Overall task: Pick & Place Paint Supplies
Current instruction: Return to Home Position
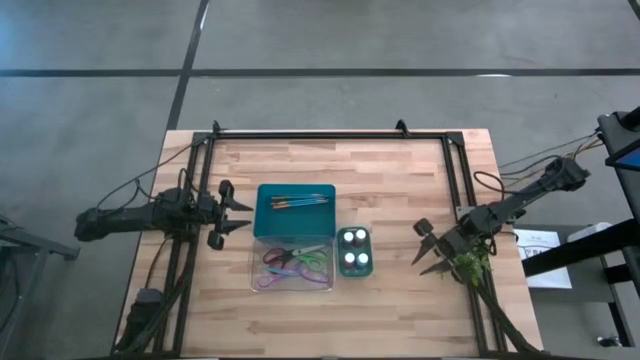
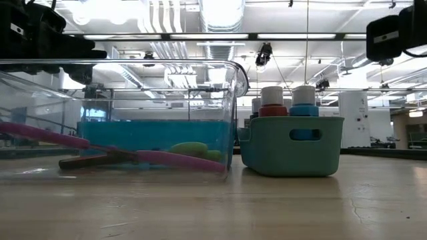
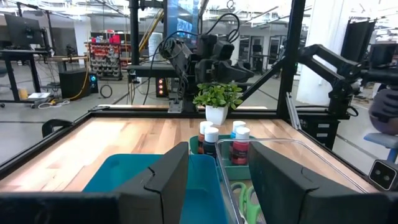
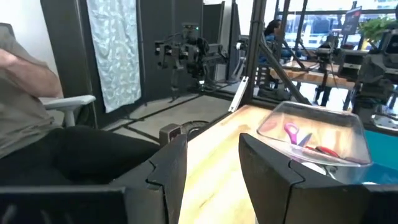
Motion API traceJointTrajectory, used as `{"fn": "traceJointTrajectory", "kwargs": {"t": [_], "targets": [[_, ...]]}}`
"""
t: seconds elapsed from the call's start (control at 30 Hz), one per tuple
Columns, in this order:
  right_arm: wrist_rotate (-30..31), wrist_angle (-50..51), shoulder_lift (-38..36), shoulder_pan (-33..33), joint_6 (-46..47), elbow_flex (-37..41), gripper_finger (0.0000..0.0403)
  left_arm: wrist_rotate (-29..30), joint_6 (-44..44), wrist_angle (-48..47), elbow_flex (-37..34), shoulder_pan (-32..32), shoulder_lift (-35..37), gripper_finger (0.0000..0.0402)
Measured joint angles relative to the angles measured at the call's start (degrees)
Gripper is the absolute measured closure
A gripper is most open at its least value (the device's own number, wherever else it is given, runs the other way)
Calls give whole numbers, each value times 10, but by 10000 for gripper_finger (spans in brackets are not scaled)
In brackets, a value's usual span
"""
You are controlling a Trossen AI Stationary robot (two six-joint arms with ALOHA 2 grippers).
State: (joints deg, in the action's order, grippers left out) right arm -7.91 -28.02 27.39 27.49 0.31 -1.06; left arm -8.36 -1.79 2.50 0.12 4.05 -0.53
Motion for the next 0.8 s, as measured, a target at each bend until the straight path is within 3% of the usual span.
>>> {"fn": "traceJointTrajectory", "kwargs": {"t": [0.23, 0.57, 0.8], "targets": [[50, 92, -59, 0, -39, 0, 260, 0, 0, 0, 0, 0, 0, 229], [70, 221, -180, 0, -37, -2, 260, 0, 0, 0, 0, 0, 0, 229], [133, 283, -274, -1, -69, -2, 260, 0, 0, 0, 0, 0, 0, 229]]}}
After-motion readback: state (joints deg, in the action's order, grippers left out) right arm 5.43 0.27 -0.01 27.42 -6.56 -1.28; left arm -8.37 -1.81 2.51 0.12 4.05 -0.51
